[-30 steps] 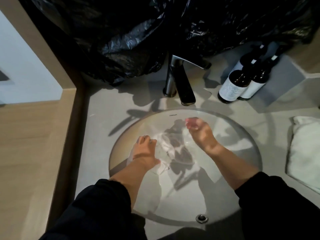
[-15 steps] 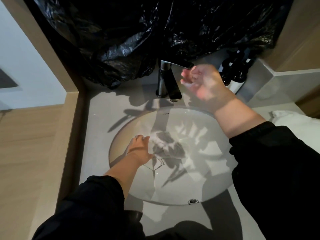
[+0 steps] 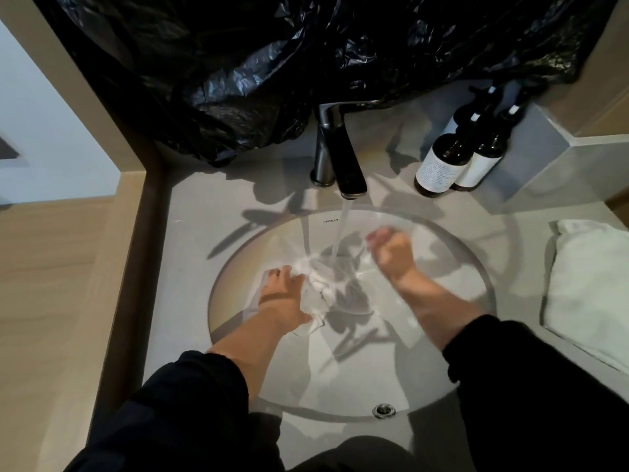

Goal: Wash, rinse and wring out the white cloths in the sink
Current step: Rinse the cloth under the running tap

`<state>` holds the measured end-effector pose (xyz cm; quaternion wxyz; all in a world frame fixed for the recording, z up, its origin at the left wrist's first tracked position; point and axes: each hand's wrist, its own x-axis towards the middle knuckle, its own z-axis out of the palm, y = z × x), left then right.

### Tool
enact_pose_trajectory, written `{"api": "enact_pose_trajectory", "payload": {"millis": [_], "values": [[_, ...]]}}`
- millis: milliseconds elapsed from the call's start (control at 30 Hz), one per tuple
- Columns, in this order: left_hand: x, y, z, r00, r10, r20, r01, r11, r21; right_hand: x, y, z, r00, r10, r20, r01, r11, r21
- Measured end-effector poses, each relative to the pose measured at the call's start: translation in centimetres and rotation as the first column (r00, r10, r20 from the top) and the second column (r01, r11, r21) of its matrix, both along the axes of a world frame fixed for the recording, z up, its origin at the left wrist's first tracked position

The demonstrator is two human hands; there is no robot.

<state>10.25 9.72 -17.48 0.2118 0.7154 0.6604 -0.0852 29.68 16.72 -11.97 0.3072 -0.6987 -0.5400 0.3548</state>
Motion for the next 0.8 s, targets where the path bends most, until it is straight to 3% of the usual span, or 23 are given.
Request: {"api": "enact_pose_trajectory", "payload": {"millis": [67, 100, 167, 233, 300, 400, 500, 567, 600, 667, 733, 800], "values": [[0.1, 0.2, -0.3, 1.000, -0.016, -0.026, 0.017, 1.000, 0.020, -1.0, -1.8, -4.5, 0.891, 0.343, 0.297, -0.199, 0.884, -0.423], [0.1, 0.3, -0.4, 0.999, -0.014, -0.031, 0.015, 0.999, 0.029, -1.7, -2.7, -6.0, 0.789, 0.467, 0.398, -0.230, 0.827, -0.513], [0.0, 0.5, -0.3, 1.000, 0.012, -0.026, -0.011, 0.999, 0.031, -3.0, -3.8, -7.3, 0.686, 0.490, 0.538, -0.249, 0.853, -0.459], [-0.2, 0.8, 0.0, 0.999, 0.037, -0.030, -0.037, 0.999, 0.003, -3.1, -3.8, -7.4, 0.689, 0.435, 0.579, -0.252, 0.894, -0.371], [-0.4, 1.1, 0.3, 0.999, 0.047, -0.027, -0.049, 0.996, -0.068, -2.4, -2.8, -6.6, 0.759, 0.430, 0.488, -0.233, 0.881, -0.412], [-0.9, 1.2, 1.1, 0.999, -0.003, -0.038, -0.004, 0.981, -0.193, -1.1, -1.4, -3.6, 0.910, 0.347, 0.227, -0.214, 0.863, -0.458], [-1.0, 0.7, 1.8, 0.998, -0.039, -0.049, 0.025, 0.965, -0.260, 0.9, -1.1, 0.5, 0.943, 0.333, 0.019, -0.298, 0.865, -0.403], [-0.1, 0.5, 3.0, 0.989, 0.053, 0.139, -0.024, 0.978, -0.207, 2.2, -1.5, 3.2, 0.920, 0.355, -0.167, -0.392, 0.845, -0.363], [0.5, 0.6, 3.9, 0.934, 0.116, 0.338, -0.061, 0.984, -0.167, 2.7, -1.8, 4.2, 0.897, 0.368, -0.246, -0.436, 0.833, -0.341], [1.5, 0.8, 5.2, 0.674, 0.222, 0.704, -0.123, 0.974, -0.190, 3.3, -2.2, 5.8, 0.853, 0.373, -0.366, -0.492, 0.808, -0.323], [2.0, 0.7, 6.3, 0.513, 0.272, 0.814, -0.044, 0.956, -0.291, 3.4, -2.7, 7.1, 0.795, 0.387, -0.467, -0.554, 0.776, -0.300], [1.9, 0.4, 6.9, 0.454, 0.294, 0.841, 0.036, 0.937, -0.347, 3.2, -3.0, 8.5, 0.759, 0.408, -0.508, -0.590, 0.760, -0.271]]}}
